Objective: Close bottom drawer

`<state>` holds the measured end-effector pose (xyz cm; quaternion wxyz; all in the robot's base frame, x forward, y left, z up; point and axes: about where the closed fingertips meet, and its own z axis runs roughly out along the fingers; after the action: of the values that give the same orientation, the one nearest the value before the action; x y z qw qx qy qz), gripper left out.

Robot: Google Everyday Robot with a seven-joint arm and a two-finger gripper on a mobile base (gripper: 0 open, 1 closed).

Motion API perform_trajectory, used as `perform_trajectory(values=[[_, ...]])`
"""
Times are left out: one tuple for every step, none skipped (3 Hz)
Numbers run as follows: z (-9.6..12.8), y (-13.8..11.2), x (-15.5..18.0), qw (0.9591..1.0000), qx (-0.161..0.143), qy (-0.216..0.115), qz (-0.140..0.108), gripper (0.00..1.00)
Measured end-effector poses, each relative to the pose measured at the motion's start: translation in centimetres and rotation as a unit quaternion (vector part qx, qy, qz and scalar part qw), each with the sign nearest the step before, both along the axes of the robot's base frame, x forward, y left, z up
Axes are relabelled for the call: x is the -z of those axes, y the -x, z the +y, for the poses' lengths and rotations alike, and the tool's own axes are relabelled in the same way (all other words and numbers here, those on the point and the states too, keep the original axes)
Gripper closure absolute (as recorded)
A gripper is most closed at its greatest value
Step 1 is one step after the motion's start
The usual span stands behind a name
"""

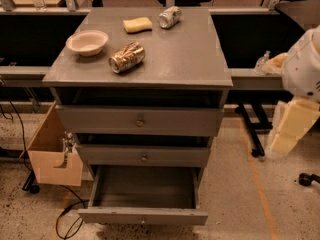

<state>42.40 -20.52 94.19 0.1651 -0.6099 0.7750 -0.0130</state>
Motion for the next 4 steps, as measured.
perform_trajectory(values=[[2.0, 1.8, 4.6, 0.9995, -0.022, -0.02, 0.011, 0.0], [4.1, 3.1, 10.6, 0.9966, -0.049, -0.046, 0.047, 0.0], [6.1, 4.1, 16.5, 0.9891, -0.085, -0.075, 0.094, 0.0], [6.1, 4.1, 16.6, 0.989, -0.085, -0.075, 0.095, 0.0]])
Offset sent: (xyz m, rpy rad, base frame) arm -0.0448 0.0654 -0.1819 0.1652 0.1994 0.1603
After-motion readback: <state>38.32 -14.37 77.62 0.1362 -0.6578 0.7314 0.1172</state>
